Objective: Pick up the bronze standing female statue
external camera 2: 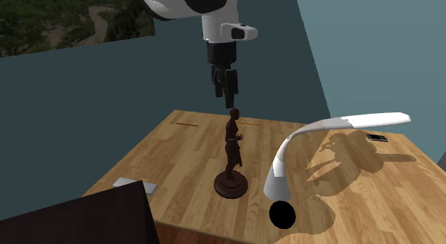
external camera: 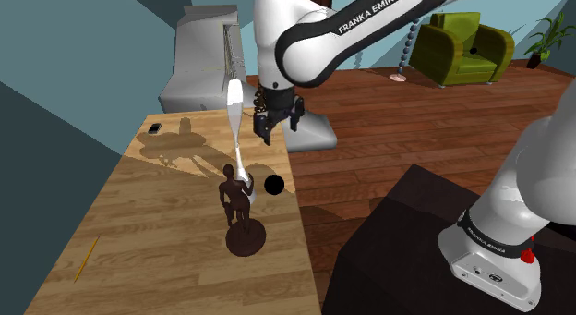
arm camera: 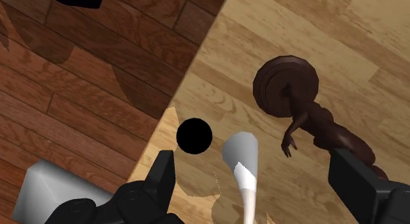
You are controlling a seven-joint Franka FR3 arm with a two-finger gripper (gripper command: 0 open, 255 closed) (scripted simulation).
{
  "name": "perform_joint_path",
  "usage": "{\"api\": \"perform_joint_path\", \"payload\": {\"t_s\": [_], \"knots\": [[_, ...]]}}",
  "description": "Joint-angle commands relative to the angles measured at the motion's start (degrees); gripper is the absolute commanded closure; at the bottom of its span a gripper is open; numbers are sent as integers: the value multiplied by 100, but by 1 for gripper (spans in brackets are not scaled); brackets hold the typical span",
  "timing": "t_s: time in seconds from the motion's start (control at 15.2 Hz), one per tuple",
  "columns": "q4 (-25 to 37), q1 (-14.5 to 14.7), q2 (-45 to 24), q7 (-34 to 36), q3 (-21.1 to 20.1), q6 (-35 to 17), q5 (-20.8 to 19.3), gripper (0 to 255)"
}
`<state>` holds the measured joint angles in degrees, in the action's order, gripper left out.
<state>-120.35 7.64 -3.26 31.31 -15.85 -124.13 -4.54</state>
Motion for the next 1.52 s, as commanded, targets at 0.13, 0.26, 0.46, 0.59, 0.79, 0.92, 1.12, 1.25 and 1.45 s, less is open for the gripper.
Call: {"api": "perform_joint_path", "payload": {"t_s": [0.13, 0.26, 0.46, 0.59, 0.79, 0.92, 1.12, 1.25, 1.45], "knots": [[767, 182, -937, 360, -75, -143, -282, 0], [1160, 296, -1371, 507, -80, -172, -409, 0], [1812, 489, -2028, 693, -64, -164, -582, 0], [2296, 630, -2474, 792, -41, -124, -681, 0], [3112, 857, -3166, 900, 4, -6, -801, 0], [3122, 872, -3227, 910, 17, -57, -815, 0], [3076, 887, -3347, 937, 44, -221, -854, 0], [3052, 898, -3432, 955, 63, -328, -880, 0], [3036, 907, -3500, 969, 79, -410, -901, 0]]}}
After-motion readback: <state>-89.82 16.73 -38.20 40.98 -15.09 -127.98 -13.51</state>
